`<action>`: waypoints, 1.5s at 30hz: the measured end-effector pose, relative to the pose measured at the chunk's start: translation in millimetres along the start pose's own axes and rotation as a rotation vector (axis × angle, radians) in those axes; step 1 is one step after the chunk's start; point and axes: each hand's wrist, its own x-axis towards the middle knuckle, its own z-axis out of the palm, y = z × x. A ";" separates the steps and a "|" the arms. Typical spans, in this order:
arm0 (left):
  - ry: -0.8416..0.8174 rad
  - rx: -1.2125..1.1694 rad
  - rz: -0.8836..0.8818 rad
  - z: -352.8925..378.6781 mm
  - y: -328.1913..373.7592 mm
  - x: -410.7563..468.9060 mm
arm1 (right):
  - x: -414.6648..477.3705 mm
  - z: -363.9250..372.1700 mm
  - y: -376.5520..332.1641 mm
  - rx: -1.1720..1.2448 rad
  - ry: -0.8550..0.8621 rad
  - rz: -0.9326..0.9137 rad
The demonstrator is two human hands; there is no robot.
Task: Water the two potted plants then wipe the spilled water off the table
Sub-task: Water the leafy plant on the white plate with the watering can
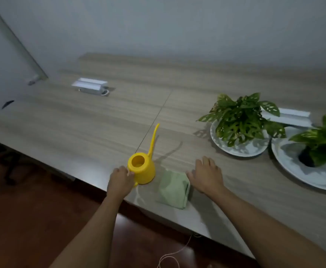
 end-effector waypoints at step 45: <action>0.300 -1.009 0.352 -60.3 182.7 44.3 | 28.2 60.4 175.2 0.030 0.098 0.214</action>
